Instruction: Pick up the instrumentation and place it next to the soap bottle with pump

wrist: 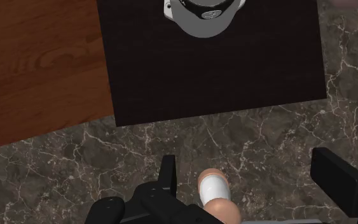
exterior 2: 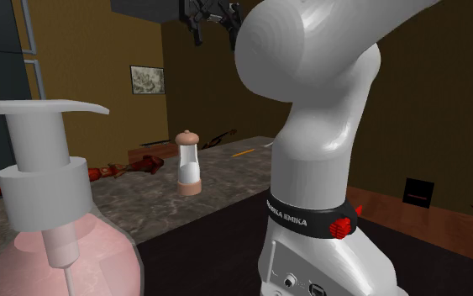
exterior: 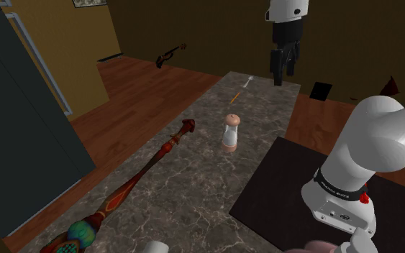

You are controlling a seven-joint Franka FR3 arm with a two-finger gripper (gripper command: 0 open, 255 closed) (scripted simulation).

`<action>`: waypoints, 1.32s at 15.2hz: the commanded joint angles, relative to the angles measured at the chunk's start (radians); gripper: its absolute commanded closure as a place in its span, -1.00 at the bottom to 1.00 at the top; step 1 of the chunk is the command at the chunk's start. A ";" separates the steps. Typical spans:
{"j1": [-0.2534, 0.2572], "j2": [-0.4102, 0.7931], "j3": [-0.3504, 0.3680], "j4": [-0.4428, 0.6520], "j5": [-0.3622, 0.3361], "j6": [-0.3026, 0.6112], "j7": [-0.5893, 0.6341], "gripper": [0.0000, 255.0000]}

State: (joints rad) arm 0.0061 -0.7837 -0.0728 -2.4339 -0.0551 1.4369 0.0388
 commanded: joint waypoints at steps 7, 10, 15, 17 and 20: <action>-0.005 0.090 -0.025 -0.117 0.016 0.268 0.014 -1.00; -0.005 0.161 -0.038 -0.155 0.027 0.406 0.017 -1.00; 0.003 0.313 -0.061 -0.185 0.056 0.638 0.012 -1.00; 0.010 0.385 -0.071 -0.184 0.074 0.728 0.005 -1.00; 0.018 0.466 -0.081 -0.175 0.099 0.822 -0.007 -1.00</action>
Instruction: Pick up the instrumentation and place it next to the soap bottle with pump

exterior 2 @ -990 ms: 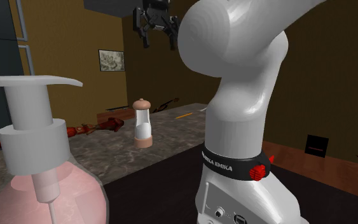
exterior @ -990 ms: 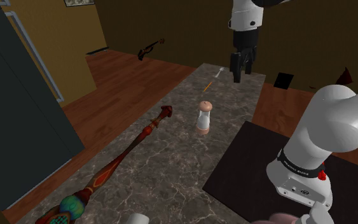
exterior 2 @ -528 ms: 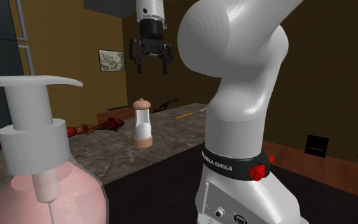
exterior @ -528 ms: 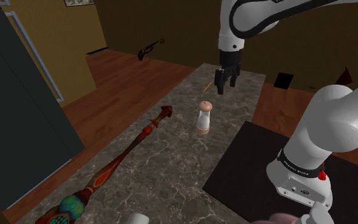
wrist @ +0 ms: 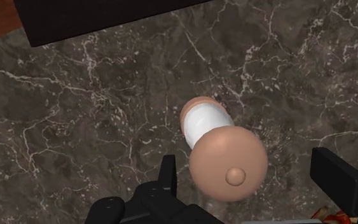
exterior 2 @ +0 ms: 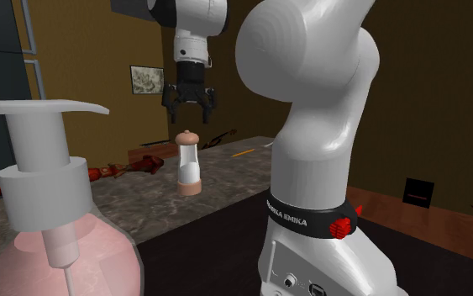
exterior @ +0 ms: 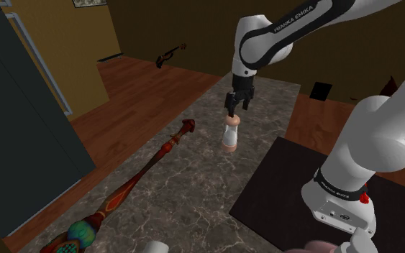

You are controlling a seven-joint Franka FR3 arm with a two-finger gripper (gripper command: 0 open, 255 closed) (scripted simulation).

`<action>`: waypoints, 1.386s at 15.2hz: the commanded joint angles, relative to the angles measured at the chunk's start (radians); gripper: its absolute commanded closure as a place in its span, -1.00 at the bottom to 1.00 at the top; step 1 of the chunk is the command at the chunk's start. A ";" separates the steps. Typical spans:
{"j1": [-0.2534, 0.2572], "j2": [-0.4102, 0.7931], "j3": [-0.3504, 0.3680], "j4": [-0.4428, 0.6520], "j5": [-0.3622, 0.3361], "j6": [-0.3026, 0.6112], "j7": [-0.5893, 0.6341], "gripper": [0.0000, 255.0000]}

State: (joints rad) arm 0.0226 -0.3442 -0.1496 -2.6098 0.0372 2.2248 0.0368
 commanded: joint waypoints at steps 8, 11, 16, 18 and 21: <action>0.012 0.103 -0.007 -0.046 0.028 0.156 -0.020 -1.00; 0.012 0.103 -0.007 -0.046 0.028 0.156 -0.020 -1.00; 0.012 0.103 -0.007 -0.046 0.028 0.156 -0.020 1.00; 0.012 0.103 -0.007 -0.046 0.028 0.156 -0.020 1.00; 0.012 0.103 -0.007 -0.046 0.028 0.156 -0.020 1.00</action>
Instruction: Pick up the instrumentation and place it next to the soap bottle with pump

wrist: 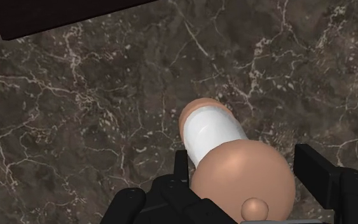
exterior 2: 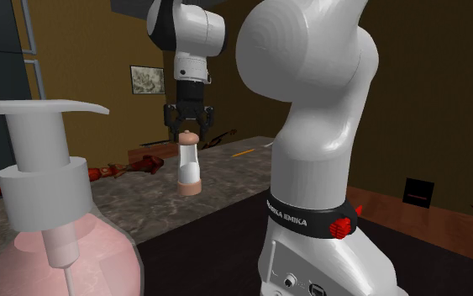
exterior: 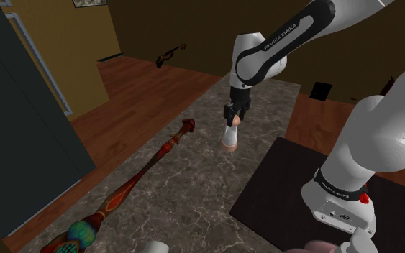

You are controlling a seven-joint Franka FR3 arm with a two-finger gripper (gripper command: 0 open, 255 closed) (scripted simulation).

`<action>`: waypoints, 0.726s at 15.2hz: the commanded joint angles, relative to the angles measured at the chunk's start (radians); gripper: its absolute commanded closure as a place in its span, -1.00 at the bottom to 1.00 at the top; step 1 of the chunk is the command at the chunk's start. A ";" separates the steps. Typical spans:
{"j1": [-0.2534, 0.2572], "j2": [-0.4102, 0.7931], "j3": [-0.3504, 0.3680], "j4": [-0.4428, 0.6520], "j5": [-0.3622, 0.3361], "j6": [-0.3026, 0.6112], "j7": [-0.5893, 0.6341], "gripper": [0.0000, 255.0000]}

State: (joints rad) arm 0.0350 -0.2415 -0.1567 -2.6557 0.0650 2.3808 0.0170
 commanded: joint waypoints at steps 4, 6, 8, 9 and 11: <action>0.000 0.000 0.000 0.000 0.000 0.000 0.000 1.00; -0.002 -0.023 0.002 0.009 -0.006 -0.033 0.006 1.00; -0.005 -0.045 0.004 0.020 -0.012 -0.065 0.012 1.00; -0.006 -0.055 0.005 0.026 -0.014 -0.081 0.015 1.00; -0.007 -0.075 0.007 0.038 -0.019 -0.113 0.020 1.00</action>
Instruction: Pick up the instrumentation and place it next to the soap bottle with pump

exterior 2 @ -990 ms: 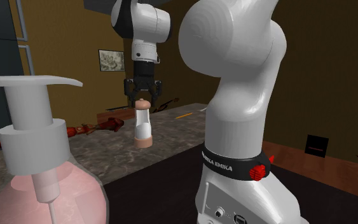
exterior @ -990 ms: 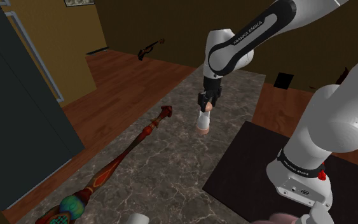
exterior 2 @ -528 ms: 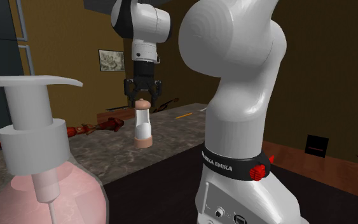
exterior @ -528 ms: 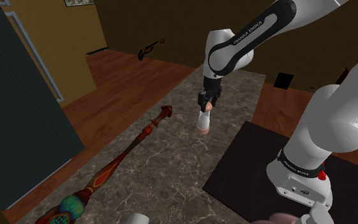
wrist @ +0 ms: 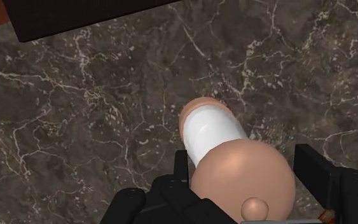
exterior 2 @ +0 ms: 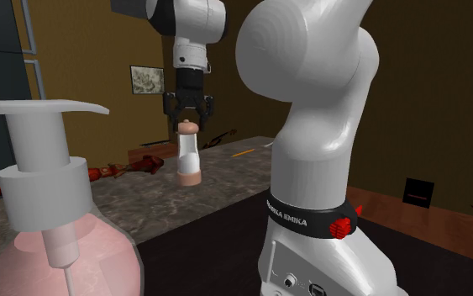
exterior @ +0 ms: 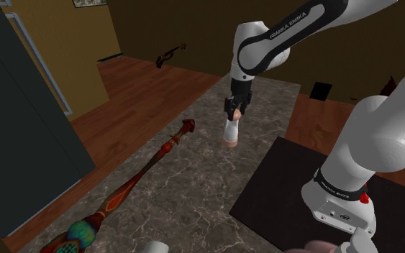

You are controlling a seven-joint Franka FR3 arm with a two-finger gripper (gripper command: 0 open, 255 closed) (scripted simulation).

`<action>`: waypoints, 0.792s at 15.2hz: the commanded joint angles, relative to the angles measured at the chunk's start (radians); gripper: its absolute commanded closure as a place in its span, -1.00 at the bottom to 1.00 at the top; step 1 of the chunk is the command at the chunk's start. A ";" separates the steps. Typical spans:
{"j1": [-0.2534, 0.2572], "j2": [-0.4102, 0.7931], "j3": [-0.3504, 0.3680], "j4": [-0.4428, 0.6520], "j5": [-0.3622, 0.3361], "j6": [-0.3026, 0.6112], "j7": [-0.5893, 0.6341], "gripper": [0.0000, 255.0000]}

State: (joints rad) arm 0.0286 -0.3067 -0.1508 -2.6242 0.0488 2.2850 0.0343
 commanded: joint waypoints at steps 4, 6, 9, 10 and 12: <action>-0.004 -0.046 0.005 0.034 -0.009 -0.080 0.012 1.00; -0.005 -0.063 0.006 0.049 -0.012 -0.111 0.016 1.00; -0.006 -0.085 0.009 0.073 -0.015 -0.157 0.021 1.00; -0.007 -0.092 0.010 0.082 -0.016 -0.173 0.023 1.00; -0.007 -0.104 0.011 0.100 -0.018 -0.203 0.026 1.00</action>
State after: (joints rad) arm 0.0213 -0.4010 -0.1413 -2.5337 0.0318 2.1013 0.0569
